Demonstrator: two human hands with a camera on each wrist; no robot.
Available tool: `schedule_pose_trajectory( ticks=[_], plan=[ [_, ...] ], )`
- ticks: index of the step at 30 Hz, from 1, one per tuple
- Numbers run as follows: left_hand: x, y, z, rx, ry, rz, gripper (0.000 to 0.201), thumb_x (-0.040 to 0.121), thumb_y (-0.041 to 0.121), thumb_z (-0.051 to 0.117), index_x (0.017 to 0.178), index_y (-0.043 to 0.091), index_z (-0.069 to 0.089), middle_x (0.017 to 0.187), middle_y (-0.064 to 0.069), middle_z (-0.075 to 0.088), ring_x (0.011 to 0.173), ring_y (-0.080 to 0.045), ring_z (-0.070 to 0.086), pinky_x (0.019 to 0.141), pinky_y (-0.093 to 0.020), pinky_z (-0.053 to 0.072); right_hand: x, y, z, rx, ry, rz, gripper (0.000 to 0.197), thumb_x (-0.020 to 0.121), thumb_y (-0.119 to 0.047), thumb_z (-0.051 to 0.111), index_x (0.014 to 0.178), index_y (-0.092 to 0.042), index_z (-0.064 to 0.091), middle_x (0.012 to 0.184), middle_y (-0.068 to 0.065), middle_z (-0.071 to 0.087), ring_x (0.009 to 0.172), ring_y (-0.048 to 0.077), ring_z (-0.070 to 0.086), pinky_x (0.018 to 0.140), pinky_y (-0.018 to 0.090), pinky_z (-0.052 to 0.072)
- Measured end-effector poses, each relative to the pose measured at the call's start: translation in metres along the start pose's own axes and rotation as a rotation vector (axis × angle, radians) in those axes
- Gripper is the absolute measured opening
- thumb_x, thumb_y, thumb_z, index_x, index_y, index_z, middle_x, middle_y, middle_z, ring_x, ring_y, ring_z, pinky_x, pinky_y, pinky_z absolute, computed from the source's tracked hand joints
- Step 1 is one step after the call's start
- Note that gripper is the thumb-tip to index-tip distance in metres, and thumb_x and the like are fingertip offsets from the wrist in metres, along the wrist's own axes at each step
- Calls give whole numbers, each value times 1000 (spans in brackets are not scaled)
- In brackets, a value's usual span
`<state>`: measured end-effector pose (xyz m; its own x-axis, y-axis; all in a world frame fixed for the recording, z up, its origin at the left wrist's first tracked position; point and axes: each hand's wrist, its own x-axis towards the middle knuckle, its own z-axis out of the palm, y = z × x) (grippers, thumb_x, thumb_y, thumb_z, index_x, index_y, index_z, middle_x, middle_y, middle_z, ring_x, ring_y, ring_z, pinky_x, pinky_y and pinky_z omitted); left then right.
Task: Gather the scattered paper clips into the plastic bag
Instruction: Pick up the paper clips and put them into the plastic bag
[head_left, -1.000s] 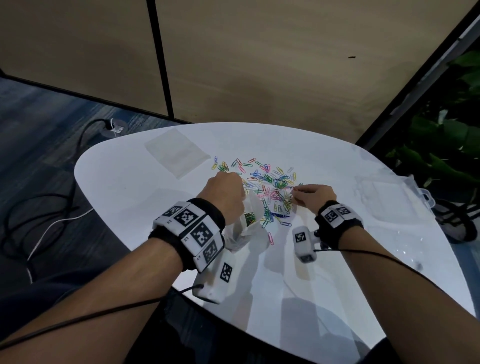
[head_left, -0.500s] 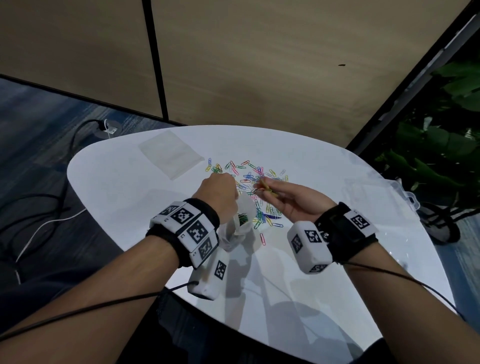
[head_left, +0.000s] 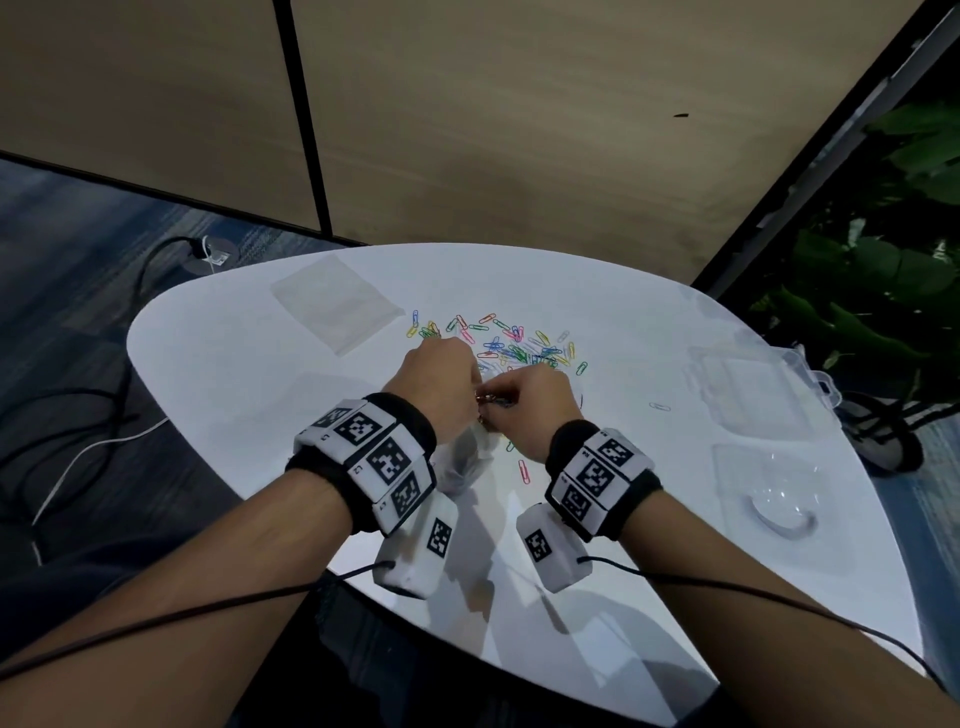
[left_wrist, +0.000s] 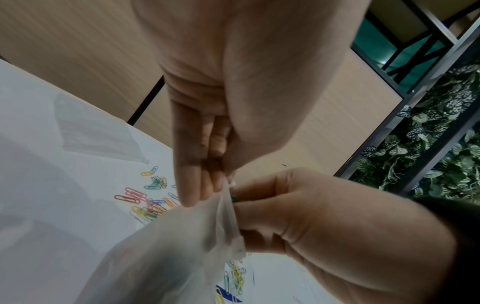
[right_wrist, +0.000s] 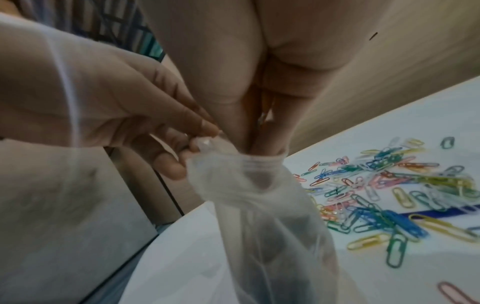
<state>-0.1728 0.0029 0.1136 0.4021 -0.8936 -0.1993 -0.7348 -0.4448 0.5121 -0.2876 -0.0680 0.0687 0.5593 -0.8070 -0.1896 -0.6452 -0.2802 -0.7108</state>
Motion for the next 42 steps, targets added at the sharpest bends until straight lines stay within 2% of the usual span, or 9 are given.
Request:
schedule_pose_trajectory(
  ticks=[5, 8, 13, 17, 21, 31, 34, 39, 42],
  plan=[
    [-1, 2, 1, -29, -36, 1, 22, 90, 7, 57, 99, 15, 76, 94, -8, 72, 77, -24, 67, 80, -35, 60, -2, -2, -5, -26, -12, 9, 11, 83, -8, 70, 87, -12, 79, 76, 9, 75, 71, 24, 71, 75, 33, 61],
    [-2, 3, 1, -28, -38, 6, 21, 89, 8, 59, 96, 16, 77, 96, -7, 72, 80, -24, 70, 80, -35, 60, -3, -3, -3, -136, -31, -27, 24, 84, -2, 62, 97, -14, 78, 90, 6, 76, 80, 19, 69, 82, 25, 56],
    [-3, 4, 0, -46, -41, -5, 23, 90, 5, 58, 100, 15, 76, 84, -6, 68, 76, -24, 68, 82, -36, 60, -2, -5, -4, -136, -48, -34, 14, 81, -6, 69, 87, -13, 79, 77, 8, 74, 70, 24, 71, 74, 36, 61],
    [-3, 4, -1, -50, -28, -3, 23, 92, 6, 58, 103, 15, 75, 91, -7, 71, 70, -20, 61, 83, -34, 59, -3, -5, -8, -184, -88, -42, 23, 82, -4, 67, 99, -14, 77, 95, 6, 75, 84, 19, 70, 84, 30, 57],
    [-4, 6, -2, -50, -33, -10, 22, 92, 7, 59, 103, 15, 76, 78, -4, 64, 71, -21, 63, 85, -36, 59, -4, -7, -11, -234, -78, -64, 19, 82, -15, 73, 100, -14, 77, 89, 6, 74, 79, 18, 69, 77, 28, 57],
    [-6, 6, -1, -45, -48, -13, 22, 92, 5, 59, 101, 16, 76, 91, -8, 72, 72, -22, 62, 83, -35, 59, -6, -10, -15, -232, -94, -116, 11, 82, -10, 70, 89, -12, 79, 78, 7, 74, 72, 22, 70, 73, 31, 59],
    [-5, 5, 0, -28, -43, -2, 22, 91, 6, 60, 102, 15, 77, 99, -8, 73, 81, -23, 66, 83, -31, 57, -6, -7, -17, -266, -218, -188, 24, 81, -3, 65, 97, -14, 78, 88, 5, 76, 77, 15, 68, 74, 23, 51],
    [-5, 4, -4, -50, -53, -11, 23, 91, 5, 58, 101, 15, 77, 96, -8, 73, 82, -26, 70, 84, -34, 59, -1, 2, -35, -40, -355, -224, 37, 80, 9, 57, 101, -15, 76, 102, 6, 75, 94, 12, 70, 86, 26, 56],
    [-5, -3, -6, -70, -48, -22, 27, 92, 2, 55, 103, 14, 75, 93, -4, 69, 77, -23, 64, 82, -30, 57, 18, 31, -62, 351, -156, -40, 35, 86, 14, 50, 95, -11, 74, 100, 14, 73, 87, 19, 69, 85, 37, 58]
  ],
)
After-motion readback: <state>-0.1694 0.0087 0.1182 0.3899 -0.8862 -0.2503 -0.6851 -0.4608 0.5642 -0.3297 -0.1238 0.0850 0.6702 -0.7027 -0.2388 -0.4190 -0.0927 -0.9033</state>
